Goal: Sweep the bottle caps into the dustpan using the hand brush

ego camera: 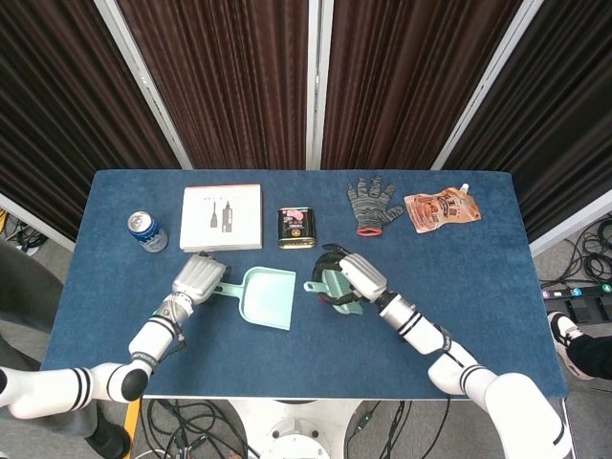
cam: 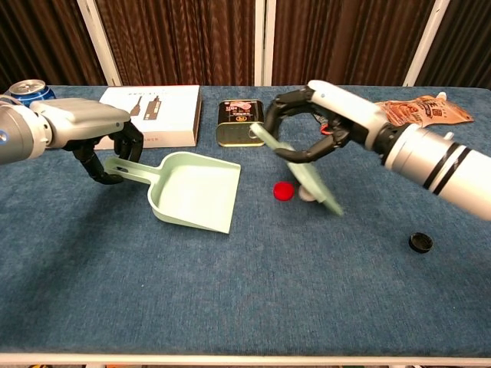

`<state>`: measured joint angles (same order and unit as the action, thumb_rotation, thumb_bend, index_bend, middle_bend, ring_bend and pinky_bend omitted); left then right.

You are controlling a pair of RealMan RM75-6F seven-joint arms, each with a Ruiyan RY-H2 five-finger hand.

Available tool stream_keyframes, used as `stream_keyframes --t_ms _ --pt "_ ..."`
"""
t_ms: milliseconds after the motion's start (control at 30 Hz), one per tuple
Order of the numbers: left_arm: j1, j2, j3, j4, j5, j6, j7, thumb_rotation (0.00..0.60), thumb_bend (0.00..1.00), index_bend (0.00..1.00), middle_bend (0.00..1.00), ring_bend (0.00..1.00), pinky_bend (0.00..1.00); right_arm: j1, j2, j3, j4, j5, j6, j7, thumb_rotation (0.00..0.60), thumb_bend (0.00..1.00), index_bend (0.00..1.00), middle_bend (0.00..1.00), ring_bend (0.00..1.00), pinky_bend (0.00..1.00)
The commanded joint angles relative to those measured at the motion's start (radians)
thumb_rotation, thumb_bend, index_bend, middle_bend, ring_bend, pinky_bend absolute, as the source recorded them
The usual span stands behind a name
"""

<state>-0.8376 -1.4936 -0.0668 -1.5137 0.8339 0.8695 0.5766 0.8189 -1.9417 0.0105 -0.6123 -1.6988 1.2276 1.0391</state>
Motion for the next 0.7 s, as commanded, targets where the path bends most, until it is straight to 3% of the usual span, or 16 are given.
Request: stream_keyframes --t_ms 33,333,700 --pt "-0.003 -0.001 0.002 0.001 -0.006 -0.004 0.0 0.6 0.34 0.51 0.5 0.36 0.25 0.006 -0.017 0.004 -0.023 0.001 0.017 0.013 0.6 0.67 0.78 0.67 0.29 0.12" --pt "-0.019 0.001 0.015 -0.01 -0.024 -0.01 0.019 0.6 0.34 0.51 0.5 0.36 0.25 -0.014 0.017 0.02 -0.103 0.018 0.083 0.024 0.6 0.67 0.78 0.67 0.29 0.13" --pt "-0.028 0.0 0.02 -0.013 -0.036 0.002 0.027 0.6 0.34 0.51 0.5 0.36 0.25 -0.152 0.272 -0.067 -0.422 0.024 0.125 -0.181 0.6 0.71 0.78 0.68 0.3 0.13"
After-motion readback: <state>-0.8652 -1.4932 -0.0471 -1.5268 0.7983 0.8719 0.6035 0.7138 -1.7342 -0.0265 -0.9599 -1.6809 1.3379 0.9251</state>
